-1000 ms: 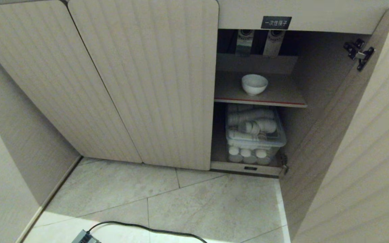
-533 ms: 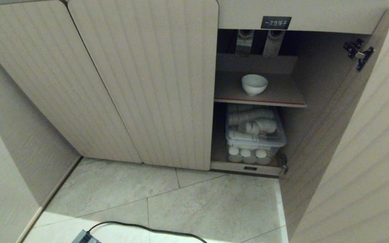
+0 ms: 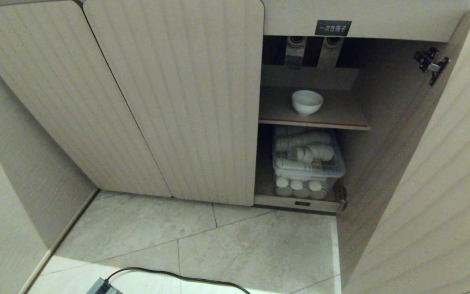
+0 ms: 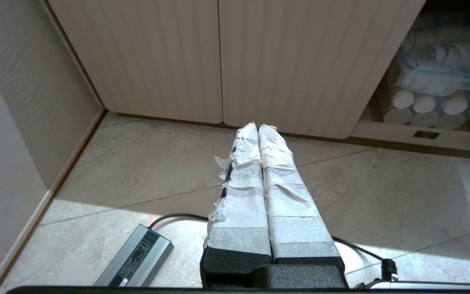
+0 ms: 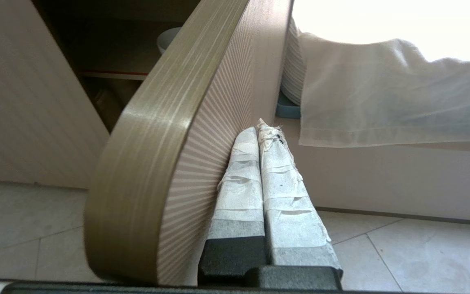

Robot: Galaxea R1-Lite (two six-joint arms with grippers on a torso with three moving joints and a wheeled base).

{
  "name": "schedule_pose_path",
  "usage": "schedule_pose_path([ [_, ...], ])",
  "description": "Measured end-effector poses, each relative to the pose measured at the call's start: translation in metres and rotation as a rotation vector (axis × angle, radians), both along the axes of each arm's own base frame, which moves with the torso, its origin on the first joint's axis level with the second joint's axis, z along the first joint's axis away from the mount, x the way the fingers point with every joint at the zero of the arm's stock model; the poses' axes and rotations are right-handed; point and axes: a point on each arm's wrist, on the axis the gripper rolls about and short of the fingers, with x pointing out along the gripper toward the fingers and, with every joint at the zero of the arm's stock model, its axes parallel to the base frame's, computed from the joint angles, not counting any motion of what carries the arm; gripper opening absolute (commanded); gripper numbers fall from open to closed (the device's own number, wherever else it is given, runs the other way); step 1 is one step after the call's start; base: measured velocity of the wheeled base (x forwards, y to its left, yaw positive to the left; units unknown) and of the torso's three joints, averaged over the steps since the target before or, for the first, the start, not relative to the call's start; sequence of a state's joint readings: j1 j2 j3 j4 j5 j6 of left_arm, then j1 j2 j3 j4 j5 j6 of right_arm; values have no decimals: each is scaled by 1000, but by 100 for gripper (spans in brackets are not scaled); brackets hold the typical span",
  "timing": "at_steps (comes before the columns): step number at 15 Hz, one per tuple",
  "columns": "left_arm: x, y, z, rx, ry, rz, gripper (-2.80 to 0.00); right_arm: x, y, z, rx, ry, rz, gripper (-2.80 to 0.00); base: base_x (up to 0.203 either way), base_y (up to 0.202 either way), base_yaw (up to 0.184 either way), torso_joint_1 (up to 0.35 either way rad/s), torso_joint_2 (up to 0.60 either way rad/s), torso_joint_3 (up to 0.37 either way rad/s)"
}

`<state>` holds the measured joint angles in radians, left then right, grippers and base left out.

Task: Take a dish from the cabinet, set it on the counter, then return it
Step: Close the cabinet door

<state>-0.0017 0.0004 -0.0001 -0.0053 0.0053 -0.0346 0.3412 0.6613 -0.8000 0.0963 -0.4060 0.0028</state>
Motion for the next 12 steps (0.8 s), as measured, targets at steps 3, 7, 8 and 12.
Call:
schedule_pose_path([
  [3, 0, 0, 0, 0, 0, 0, -280, 3, 2, 1, -4, 14, 31, -280, 0, 0, 0, 0, 0, 0],
  [7, 0, 0, 0, 0, 0, 0, -280, 8, 6, 0, -8, 40, 73, -280, 0, 0, 0, 0, 0, 0],
  [8, 0, 0, 0, 0, 0, 0, -280, 10, 7, -1, -7, 47, 78, -280, 0, 0, 0, 0, 0, 0],
  [12, 0, 0, 0, 0, 0, 1, -280, 20, 12, 0, -7, 76, 83, -280, 0, 0, 0, 0, 0, 0],
])
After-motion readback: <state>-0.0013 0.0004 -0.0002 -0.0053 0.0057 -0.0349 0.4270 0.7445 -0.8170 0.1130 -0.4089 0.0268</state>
